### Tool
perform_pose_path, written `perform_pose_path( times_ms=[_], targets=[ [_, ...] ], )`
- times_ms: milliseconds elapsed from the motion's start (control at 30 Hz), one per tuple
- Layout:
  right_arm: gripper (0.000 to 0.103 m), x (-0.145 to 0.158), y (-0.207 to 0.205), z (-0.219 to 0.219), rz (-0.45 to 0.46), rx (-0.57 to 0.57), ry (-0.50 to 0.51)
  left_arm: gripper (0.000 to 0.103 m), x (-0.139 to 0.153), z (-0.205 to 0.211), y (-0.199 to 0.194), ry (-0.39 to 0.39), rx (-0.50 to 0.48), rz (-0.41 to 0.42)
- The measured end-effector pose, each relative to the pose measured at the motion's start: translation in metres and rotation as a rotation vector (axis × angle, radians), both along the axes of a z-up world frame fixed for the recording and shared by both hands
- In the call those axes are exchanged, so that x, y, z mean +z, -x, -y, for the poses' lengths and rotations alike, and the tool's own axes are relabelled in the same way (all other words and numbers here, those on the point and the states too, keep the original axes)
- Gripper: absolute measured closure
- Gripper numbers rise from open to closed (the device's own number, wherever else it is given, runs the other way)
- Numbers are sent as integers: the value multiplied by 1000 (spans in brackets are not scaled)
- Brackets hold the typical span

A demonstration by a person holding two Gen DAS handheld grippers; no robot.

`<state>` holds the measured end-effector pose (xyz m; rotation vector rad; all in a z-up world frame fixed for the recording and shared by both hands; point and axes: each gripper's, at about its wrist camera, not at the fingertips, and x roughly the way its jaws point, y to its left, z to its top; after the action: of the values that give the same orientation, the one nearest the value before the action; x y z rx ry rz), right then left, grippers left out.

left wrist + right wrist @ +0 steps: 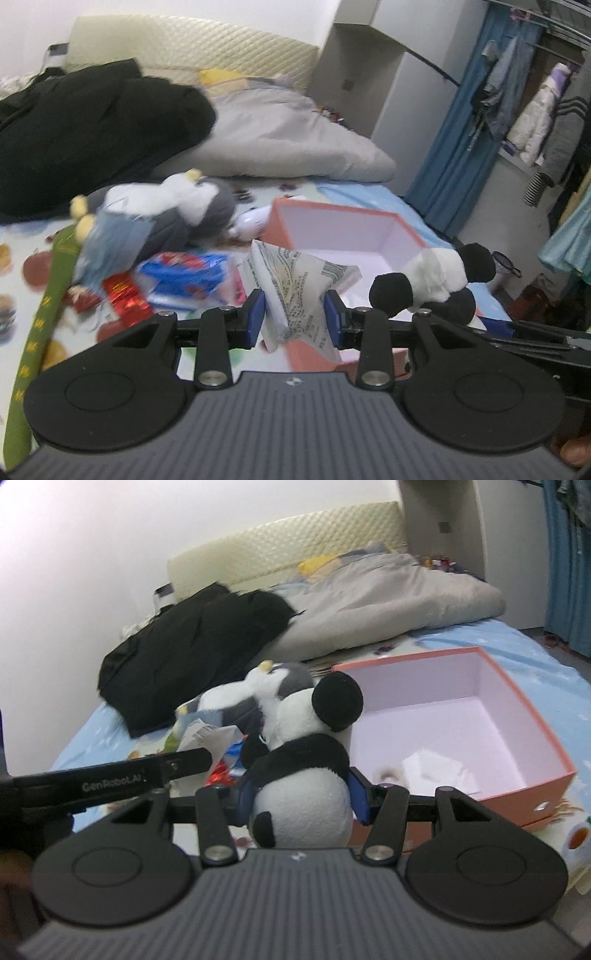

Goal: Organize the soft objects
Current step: 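Carry the panda plush and clear snack bag with both tools over the pink shoebox, then open both grippers to drop the panda and snack bag into the shoebox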

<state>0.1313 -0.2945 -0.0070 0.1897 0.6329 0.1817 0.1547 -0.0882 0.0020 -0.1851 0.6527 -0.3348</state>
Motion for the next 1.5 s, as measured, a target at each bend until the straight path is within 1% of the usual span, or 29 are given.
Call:
perform_pose_path(
  times_ms=[133, 267, 333, 533, 733, 933, 1067, 1100, 1133, 1200, 1233, 1300, 1500],
  targets=[
    [48, 3, -10, 25, -5, -47, 7, 62, 8, 30, -19, 4, -48, -6],
    [48, 0, -27, 50, -33, -83, -6, 62, 3, 61, -44, 6, -100, -38],
    [48, -5, -39, 61, -59, -98, -8, 62, -4, 80, -60, -15, -120, -57],
    [48, -23, -74, 94, -144, -147, -19, 62, -25, 124, -105, -40, -183, -117],
    [48, -51, -105, 120, -233, -175, -25, 62, -50, 157, -152, -76, -220, -191],
    [48, -77, -132, 140, -300, -183, -32, 62, -76, 179, -191, -99, -252, -258],
    [47, -89, -143, 148, -333, -193, -37, 61, -89, 183, -202, -108, -251, -280],
    [47, -91, -144, 148, -338, -194, -35, 59, -92, 183, -204, -110, -248, -286],
    [46, -93, -145, 149, -344, -196, -35, 54, -94, 182, -205, -112, -244, -289],
    [44, -95, -147, 150, -359, -202, -42, 48, -98, 179, -206, -108, -239, -303],
    [43, -96, -147, 151, -361, -204, -47, 48, -98, 178, -206, -101, -236, -303],
    [35, -94, -147, 150, -356, -209, -44, 47, -97, 175, -204, -86, -239, -300],
    [35, -80, -136, 145, -320, -206, -46, 46, -83, 167, -191, -85, -229, -273]
  ],
)
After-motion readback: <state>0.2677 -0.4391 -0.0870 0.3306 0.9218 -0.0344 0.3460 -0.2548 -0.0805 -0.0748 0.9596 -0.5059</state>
